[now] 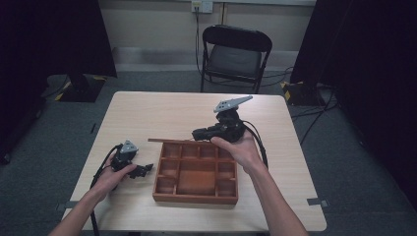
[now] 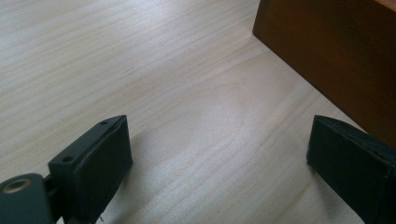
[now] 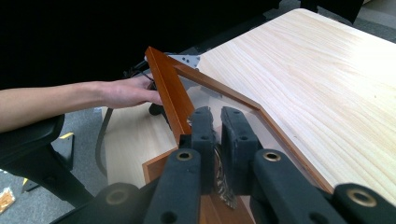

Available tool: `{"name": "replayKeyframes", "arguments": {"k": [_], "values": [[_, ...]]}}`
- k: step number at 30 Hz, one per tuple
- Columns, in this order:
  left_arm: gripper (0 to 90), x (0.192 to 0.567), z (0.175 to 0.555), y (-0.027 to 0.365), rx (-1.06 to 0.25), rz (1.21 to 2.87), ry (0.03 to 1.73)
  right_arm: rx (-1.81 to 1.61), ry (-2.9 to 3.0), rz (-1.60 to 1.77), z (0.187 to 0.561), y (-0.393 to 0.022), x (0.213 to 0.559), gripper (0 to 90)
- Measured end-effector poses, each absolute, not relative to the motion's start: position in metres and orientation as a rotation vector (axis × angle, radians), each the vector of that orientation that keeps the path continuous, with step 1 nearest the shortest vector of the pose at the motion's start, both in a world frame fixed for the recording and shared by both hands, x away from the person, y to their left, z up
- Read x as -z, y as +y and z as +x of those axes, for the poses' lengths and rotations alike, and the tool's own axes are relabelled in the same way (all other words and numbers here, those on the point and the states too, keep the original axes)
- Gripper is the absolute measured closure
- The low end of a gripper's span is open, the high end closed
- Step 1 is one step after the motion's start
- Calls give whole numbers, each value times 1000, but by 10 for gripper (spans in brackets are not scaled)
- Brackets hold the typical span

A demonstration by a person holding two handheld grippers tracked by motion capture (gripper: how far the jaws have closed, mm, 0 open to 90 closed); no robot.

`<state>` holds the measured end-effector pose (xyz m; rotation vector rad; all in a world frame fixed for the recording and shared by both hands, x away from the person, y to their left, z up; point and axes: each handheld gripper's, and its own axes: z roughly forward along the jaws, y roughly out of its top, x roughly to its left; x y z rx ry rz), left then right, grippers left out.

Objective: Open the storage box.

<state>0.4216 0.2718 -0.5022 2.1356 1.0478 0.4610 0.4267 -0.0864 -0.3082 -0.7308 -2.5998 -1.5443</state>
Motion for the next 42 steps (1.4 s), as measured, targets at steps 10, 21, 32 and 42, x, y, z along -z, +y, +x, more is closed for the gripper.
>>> {"name": "replayKeyframes", "arguments": {"k": [10, 21, 32, 42], "values": [[58, 502, 422, 272, -461, 2136, 1048, 1546, -2598, -726, 427, -87, 308, 842], [58, 502, 422, 272, -461, 2136, 1048, 1547, -2597, -727, 427, -87, 308, 842], [58, 502, 422, 272, -461, 2136, 1048, 1546, -2593, -729, 427, -87, 308, 841], [58, 502, 422, 272, -461, 2136, 1048, 1546, -2596, -727, 427, -87, 309, 841]]}}
